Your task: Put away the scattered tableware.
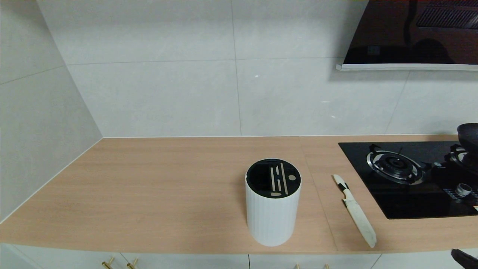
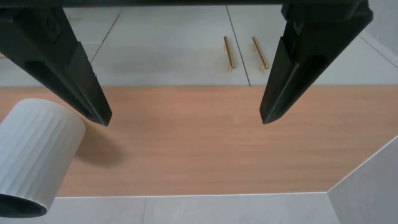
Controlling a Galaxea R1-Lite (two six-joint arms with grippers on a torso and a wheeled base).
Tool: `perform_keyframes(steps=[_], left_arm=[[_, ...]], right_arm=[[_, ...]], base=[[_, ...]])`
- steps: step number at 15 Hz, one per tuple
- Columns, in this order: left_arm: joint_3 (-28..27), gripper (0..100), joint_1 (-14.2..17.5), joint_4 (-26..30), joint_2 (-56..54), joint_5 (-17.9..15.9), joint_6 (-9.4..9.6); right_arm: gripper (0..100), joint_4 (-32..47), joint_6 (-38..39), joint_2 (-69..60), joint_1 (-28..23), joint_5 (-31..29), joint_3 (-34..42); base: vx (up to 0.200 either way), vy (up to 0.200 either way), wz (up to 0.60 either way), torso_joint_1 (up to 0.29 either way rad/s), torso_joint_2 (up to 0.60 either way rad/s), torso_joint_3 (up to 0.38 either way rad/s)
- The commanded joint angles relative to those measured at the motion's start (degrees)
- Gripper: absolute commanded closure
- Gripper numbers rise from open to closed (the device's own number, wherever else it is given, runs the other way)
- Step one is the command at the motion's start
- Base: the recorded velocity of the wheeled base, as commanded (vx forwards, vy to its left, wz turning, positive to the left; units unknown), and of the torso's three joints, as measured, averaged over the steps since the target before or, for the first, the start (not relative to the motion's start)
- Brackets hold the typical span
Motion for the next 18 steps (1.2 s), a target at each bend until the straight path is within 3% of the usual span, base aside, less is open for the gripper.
perform_keyframes(steps=[1, 4, 10, 18], left_arm=[[0.0, 0, 0.0, 0.0, 0.0, 0.0, 0.00], [0.0, 0, 0.0, 0.1, 0.0, 0.0, 0.00], [0.0, 0, 0.0, 0.0, 0.0, 0.1, -0.09], [0.0, 0, 0.0, 0.0, 0.0, 0.1, -0.09]], right_arm=[[0, -8.6, 0.1, 24.8, 3.6, -0.2, -4.6], [0, -16.0, 0.1, 37.9, 3.7, -0.6, -6.7], [0, -40.0, -0.5, 65.5, 3.7, -4.5, -11.0], [0, -50.3, -0.7, 82.5, 3.7, -9.7, -14.3]], base=[[0.000, 0.000, 0.00, 0.000, 0.00, 0.000], [0.000, 0.000, 0.00, 0.000, 0.00, 0.000], [0.000, 0.000, 0.00, 0.000, 0.00, 0.000], [0.000, 0.000, 0.00, 0.000, 0.00, 0.000]])
